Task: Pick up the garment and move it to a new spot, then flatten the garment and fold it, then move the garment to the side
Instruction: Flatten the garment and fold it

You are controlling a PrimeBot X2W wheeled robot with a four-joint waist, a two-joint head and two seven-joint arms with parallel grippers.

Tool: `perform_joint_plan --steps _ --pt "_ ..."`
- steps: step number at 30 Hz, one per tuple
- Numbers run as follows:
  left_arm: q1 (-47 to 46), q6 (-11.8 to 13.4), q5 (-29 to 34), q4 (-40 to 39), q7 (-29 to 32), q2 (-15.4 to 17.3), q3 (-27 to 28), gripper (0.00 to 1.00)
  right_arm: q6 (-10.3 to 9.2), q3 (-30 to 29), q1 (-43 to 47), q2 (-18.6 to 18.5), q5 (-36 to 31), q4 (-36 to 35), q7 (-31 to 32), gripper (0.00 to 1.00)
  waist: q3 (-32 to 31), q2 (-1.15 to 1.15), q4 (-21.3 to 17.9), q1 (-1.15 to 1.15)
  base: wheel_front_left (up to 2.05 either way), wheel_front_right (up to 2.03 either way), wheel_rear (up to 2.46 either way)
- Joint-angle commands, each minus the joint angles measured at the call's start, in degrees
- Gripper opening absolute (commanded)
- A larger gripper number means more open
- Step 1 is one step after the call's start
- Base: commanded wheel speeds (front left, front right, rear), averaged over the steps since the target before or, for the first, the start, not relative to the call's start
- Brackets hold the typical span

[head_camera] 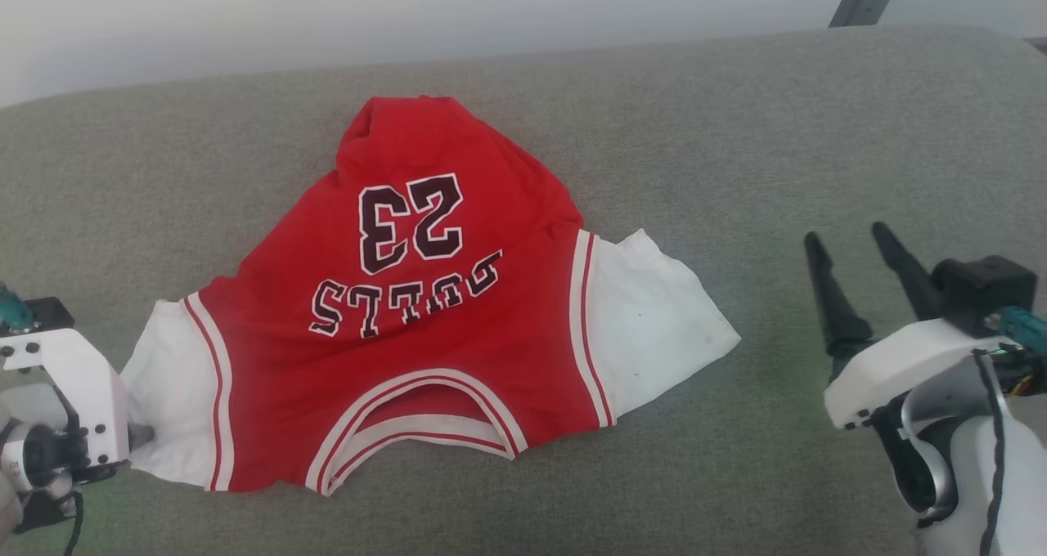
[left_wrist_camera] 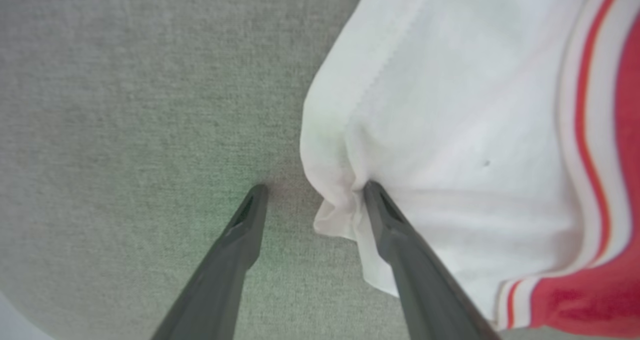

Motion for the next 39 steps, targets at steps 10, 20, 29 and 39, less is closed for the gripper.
perform_joint_plan --steps 10,20,29,39 --pt "-1.5 -2.7 0.9 4.5 0.6 -4.7 -0.9 0.00 0.02 8.9 -1.3 -5.0 7.5 1.9 16.2 1.00 1.7 -0.01 2.2 0.00 0.00 0.00 0.00" --pt "-6.2 -5.3 2.7 7.4 -0.6 -8.4 -1.3 0.00 0.02 13.8 -6.3 -8.6 13.3 8.0 35.0 1.00 4.1 -0.01 5.1 0.00 0.00 0.00 0.00" --pt "-8.1 -6.9 3.6 10.0 -1.3 -10.4 -1.4 0.00 0.02 18.9 -11.3 -9.9 14.6 14.0 39.4 0.00 5.3 -0.01 6.5 0.00 0.00 0.00 0.00" --pt "-13.9 -8.7 5.7 9.5 -1.3 -9.8 -1.4 0.00 0.02 17.0 -18.5 -10.6 19.6 13.7 35.9 0.00 1.6 -0.01 7.2 0.00 0.00 0.00 0.00"
